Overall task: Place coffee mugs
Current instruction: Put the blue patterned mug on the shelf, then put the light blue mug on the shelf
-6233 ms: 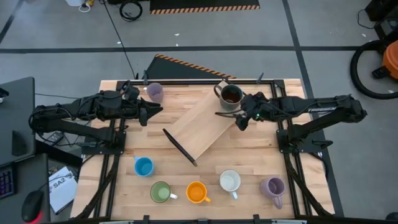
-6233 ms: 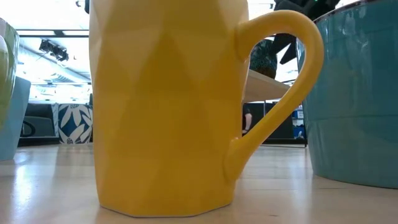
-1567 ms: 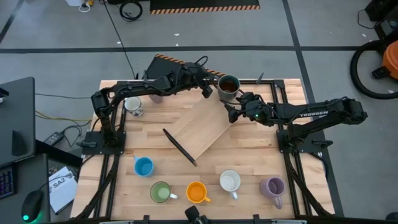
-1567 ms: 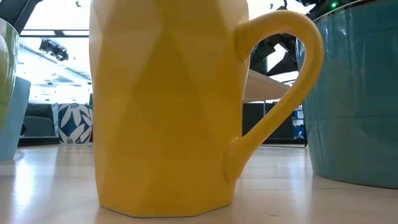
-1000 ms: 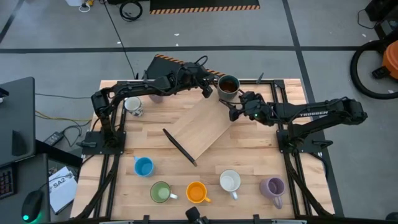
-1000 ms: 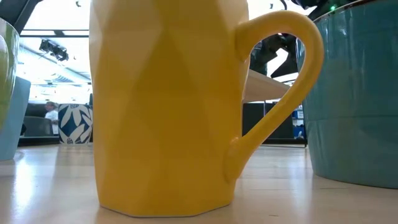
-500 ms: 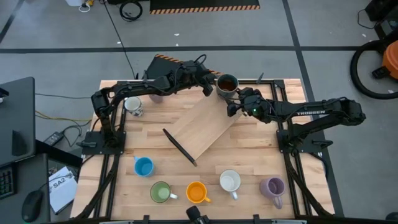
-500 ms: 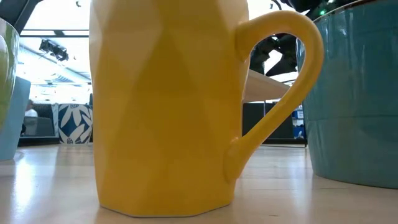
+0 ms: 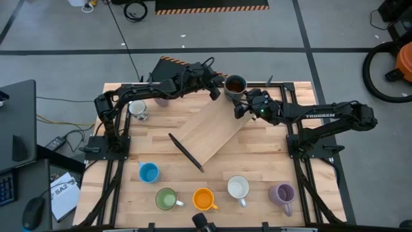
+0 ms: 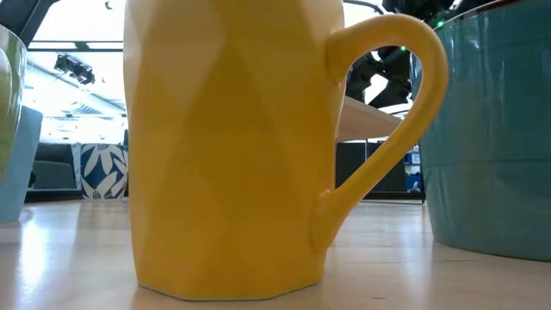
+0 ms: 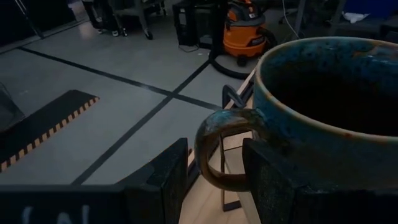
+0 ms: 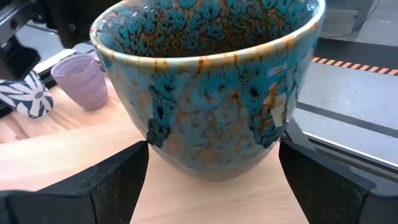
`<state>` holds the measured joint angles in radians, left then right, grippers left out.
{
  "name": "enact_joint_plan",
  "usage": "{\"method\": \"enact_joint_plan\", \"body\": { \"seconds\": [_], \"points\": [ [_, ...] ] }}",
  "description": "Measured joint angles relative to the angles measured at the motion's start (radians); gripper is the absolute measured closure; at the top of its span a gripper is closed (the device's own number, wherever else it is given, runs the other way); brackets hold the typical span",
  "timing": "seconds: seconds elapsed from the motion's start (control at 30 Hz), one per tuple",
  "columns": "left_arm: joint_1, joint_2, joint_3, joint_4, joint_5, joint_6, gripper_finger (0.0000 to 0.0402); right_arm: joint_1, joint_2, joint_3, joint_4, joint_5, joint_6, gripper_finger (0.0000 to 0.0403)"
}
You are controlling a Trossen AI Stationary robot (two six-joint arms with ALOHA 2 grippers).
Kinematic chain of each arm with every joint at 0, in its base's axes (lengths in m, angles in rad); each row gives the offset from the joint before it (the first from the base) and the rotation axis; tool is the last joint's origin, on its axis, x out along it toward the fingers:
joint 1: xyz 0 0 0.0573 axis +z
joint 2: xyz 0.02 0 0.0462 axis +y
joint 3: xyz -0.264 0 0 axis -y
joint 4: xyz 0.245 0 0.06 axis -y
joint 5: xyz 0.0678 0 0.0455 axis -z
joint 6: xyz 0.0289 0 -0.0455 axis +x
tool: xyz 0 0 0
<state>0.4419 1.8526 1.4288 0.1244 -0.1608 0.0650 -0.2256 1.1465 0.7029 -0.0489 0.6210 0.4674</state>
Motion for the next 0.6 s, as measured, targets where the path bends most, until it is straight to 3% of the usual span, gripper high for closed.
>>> {"method": "enact_joint_plan", "body": {
  "seconds": [0.43,0.6],
  "points": [
    [0.000,-0.005,0.000,-0.016,-0.003,0.000,0.0242,-0.018,-0.003,0.000,0.003,-0.058,0.000,0.0036],
    [0.000,-0.048,0.000,-0.108,-0.003,0.010,0.0242,-0.009,-0.049,0.025,-0.129,-0.075,0.021,0.0036]
  ]
}}
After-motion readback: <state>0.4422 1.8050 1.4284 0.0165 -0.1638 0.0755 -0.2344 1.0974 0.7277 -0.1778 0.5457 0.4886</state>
